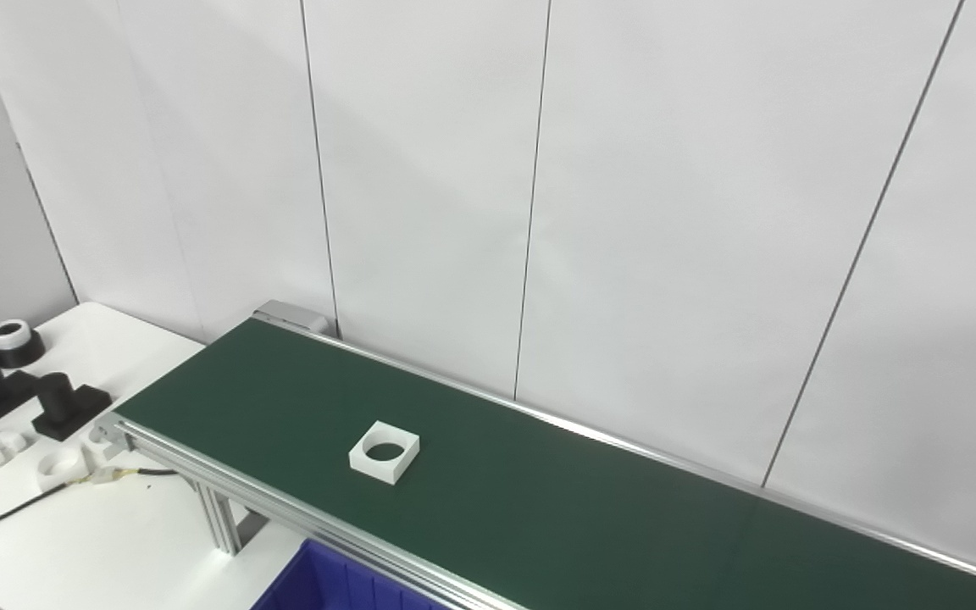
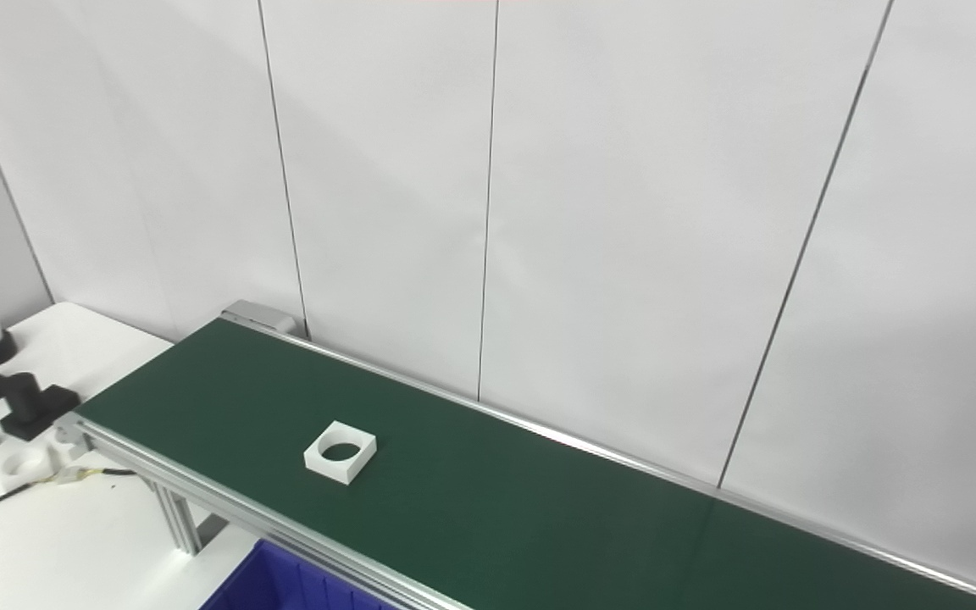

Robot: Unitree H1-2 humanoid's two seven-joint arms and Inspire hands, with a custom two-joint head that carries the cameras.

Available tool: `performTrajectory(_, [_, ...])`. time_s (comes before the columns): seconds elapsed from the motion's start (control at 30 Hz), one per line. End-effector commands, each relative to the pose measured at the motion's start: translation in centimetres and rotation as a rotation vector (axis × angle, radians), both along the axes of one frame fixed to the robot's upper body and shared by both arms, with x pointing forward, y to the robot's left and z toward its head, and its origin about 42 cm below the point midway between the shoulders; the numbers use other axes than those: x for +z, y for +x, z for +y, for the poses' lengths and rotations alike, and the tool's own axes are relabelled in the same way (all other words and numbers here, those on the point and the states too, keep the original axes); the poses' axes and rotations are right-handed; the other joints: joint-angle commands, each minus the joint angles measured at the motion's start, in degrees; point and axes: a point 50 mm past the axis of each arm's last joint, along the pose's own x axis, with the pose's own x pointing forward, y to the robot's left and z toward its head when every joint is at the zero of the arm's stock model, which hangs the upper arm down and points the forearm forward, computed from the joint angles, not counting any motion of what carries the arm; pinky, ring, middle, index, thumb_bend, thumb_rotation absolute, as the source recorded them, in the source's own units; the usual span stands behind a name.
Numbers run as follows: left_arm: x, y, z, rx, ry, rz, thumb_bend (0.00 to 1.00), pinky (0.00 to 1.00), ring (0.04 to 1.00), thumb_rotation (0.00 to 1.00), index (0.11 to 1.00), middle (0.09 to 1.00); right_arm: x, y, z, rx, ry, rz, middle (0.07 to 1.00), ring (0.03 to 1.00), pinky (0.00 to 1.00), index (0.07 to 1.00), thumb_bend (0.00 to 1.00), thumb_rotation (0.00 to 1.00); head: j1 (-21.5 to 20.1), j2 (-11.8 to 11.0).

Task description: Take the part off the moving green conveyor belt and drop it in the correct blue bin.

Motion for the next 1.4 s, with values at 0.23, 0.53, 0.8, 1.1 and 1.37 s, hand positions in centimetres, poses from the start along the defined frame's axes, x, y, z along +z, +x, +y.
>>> performTrajectory(0.23, [1.3, 0.1, -0.8, 0.04, -0.006, -0.062, 0.67, 0.7, 0.7, 0.0, 0.68, 0.731, 1.5, 0.3, 0.4, -0.004, 0.031, -0.099, 0.767, 0.71, 0.57, 0.779, 0.5, 0.02, -1.01, 2.13])
performTrajectory(0.53, [4.4, -0.2, 0.3, 0.072, -0.032, -0.184, 0.55, 0.71, 0.715, 0.0, 0.713, 0.745, 2.0, -0.2, 0.9, 0.0, 0.038, -0.118, 0.763, 0.707, 0.58, 0.779, 0.52, 0.05, -3.38, 4.88])
performTrajectory(0.8, [9.4, 0.1, 1.5, 0.033, -0.099, -0.384, 0.52, 0.74, 0.702, 0.0, 0.717, 0.727, 2.7, -0.4, 1.1, 0.0, 0.046, -0.145, 0.754, 0.689, 0.56, 0.765, 0.59, 0.0, -6.33, 6.65])
performTrajectory(1.1, [12.2, 3.0, 4.0, 0.02, -0.066, -0.522, 0.58, 0.76, 0.699, 0.01, 0.741, 0.733, 3.0, -0.5, 1.4, 0.009, 0.06, -0.15, 0.736, 0.679, 0.57, 0.739, 0.64, 0.0, -9.2, 7.48])
performTrajectory(1.37, [13.7, 7.5, 6.2, 0.088, -0.013, -0.576, 0.58, 0.72, 0.689, 0.04, 0.728, 0.738, 2.8, -0.1, 1.4, 0.011, 0.057, -0.147, 0.734, 0.674, 0.56, 0.741, 0.65, 0.0, -10.03, 6.97])
